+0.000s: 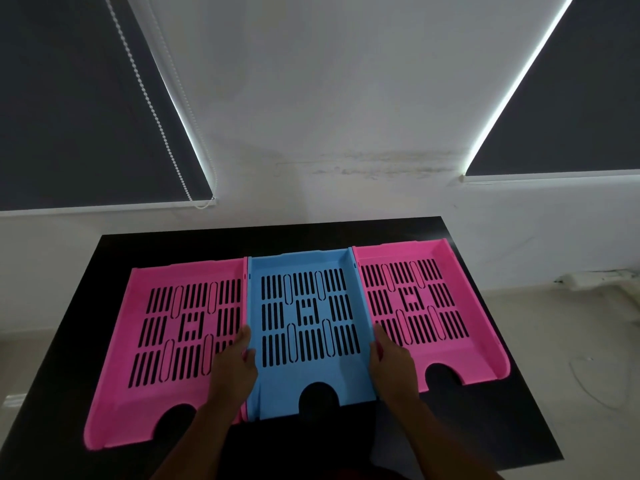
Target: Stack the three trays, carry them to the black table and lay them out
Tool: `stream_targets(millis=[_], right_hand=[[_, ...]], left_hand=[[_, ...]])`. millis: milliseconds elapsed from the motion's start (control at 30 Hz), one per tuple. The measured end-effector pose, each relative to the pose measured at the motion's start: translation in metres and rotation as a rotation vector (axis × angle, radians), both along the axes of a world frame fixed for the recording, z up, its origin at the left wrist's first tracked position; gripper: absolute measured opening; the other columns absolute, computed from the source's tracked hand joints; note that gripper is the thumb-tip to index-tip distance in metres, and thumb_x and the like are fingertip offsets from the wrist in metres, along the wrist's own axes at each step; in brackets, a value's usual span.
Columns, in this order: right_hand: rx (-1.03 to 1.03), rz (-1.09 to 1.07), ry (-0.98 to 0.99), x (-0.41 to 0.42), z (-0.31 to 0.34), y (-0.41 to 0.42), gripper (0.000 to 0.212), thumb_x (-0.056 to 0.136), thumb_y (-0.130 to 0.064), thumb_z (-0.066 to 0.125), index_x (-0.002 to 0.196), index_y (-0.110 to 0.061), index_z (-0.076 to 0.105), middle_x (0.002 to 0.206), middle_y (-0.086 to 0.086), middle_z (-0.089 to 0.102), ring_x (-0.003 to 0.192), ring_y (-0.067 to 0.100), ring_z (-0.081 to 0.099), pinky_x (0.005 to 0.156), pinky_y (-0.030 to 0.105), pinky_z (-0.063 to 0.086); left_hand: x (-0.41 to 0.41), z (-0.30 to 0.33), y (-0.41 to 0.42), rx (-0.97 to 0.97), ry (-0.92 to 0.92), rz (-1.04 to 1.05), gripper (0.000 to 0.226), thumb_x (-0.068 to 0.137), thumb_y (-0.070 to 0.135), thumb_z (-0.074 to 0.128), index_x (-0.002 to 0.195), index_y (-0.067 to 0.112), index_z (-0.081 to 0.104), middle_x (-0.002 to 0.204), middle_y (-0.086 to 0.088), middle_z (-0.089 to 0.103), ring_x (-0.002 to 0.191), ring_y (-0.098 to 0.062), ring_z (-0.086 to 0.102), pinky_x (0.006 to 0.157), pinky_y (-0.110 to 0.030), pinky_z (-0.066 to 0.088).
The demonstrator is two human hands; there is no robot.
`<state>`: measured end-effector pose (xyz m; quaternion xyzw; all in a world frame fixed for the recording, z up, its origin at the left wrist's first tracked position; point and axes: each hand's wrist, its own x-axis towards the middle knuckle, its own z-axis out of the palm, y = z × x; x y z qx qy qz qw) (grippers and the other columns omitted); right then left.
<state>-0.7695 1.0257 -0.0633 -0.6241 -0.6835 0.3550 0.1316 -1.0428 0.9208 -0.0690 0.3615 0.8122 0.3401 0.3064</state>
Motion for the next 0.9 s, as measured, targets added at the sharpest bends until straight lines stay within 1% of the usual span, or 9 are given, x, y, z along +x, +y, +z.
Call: stream_targets(millis=[133,200,267,300,400,533,633,700,900], right_hand=[[0.02,-0.007,-0.016,-0.002,0.0,0.004,0.046,0.104,-0.022,0.045,0.149,-0.018,0.04,0.067,0.002,0.061,0.053,0.008,0.057,0.05,0.019,0.054],[0.031,-0.01,-0.018,-0.005,0.001,0.006,0.046,0.104,-0.021,0.045,0.149,-0.016,0.04,0.065,-0.001,0.058,0.052,0.006,0.055,0.05,0.016,0.051],[0.051,-0.016,-0.023,-0.008,0.004,0.009,0.046,0.103,-0.019,0.046,0.149,-0.015,0.041,0.063,-0.005,0.053,0.05,0.003,0.051,0.048,0.014,0.046],[0.053,-0.02,-0.025,-0.009,0.005,0.011,0.046,0.103,-0.018,0.047,0.149,-0.014,0.041,0.062,-0.006,0.053,0.049,0.003,0.05,0.048,0.014,0.045],[0.044,-0.02,-0.032,-0.012,0.005,0.02,0.046,0.103,-0.017,0.046,0.149,-0.014,0.04,0.065,-0.004,0.055,0.052,0.006,0.053,0.051,0.016,0.05],[0.035,-0.025,-0.043,-0.018,0.005,0.034,0.045,0.104,-0.018,0.045,0.149,-0.015,0.04,0.065,-0.004,0.055,0.051,0.005,0.053,0.051,0.018,0.051],[0.031,-0.029,-0.056,-0.022,0.006,0.041,0.045,0.103,-0.019,0.045,0.148,-0.016,0.041,0.063,-0.005,0.054,0.05,0.004,0.052,0.05,0.016,0.049],[0.035,-0.034,-0.059,-0.024,0.006,0.044,0.045,0.103,-0.019,0.046,0.148,-0.016,0.042,0.064,-0.005,0.054,0.051,0.004,0.053,0.051,0.016,0.049],[0.055,-0.048,-0.039,-0.025,0.005,0.046,0.046,0.103,-0.018,0.047,0.148,-0.014,0.041,0.064,-0.001,0.057,0.051,0.008,0.054,0.051,0.019,0.051]], left_hand=[[-0.002,0.002,0.006,-0.012,0.005,-0.005,0.055,0.096,0.001,0.052,0.147,0.007,0.033,0.154,-0.008,0.036,0.031,0.002,0.043,0.041,-0.011,0.046],[-0.004,0.005,0.012,-0.016,0.002,-0.005,0.055,0.096,0.001,0.051,0.147,0.008,0.033,0.154,-0.008,0.038,0.044,0.004,0.048,0.046,-0.014,0.049],[-0.006,0.008,0.018,-0.018,-0.008,-0.01,0.054,0.096,0.001,0.051,0.147,0.008,0.032,0.154,-0.009,0.039,0.061,-0.012,0.055,0.055,-0.022,0.052],[-0.007,0.008,0.021,-0.021,-0.001,-0.017,0.054,0.097,0.001,0.05,0.147,0.007,0.032,0.154,-0.009,0.038,0.058,-0.015,0.054,0.055,-0.023,0.053],[-0.01,0.007,0.03,-0.025,0.018,-0.031,0.054,0.097,0.002,0.05,0.147,0.007,0.032,0.155,-0.008,0.036,0.04,-0.003,0.042,0.046,-0.014,0.049],[-0.015,0.005,0.042,-0.015,0.012,-0.04,0.053,0.097,0.001,0.05,0.147,0.006,0.033,0.154,-0.011,0.037,0.056,0.001,0.047,0.05,-0.004,0.046],[-0.018,0.005,0.051,-0.023,0.005,-0.034,0.054,0.097,0.002,0.05,0.147,0.007,0.032,0.154,-0.008,0.037,0.04,0.002,0.038,0.045,-0.012,0.046],[-0.02,0.004,0.055,-0.021,-0.004,-0.031,0.054,0.097,0.002,0.05,0.147,0.007,0.033,0.155,-0.007,0.036,0.034,0.0,0.042,0.044,-0.012,0.046],[-0.02,0.005,0.058,-0.002,-0.03,-0.015,0.054,0.098,0.004,0.049,0.148,0.01,0.032,0.155,-0.004,0.036,0.033,-0.002,0.034,0.037,-0.01,0.04]])
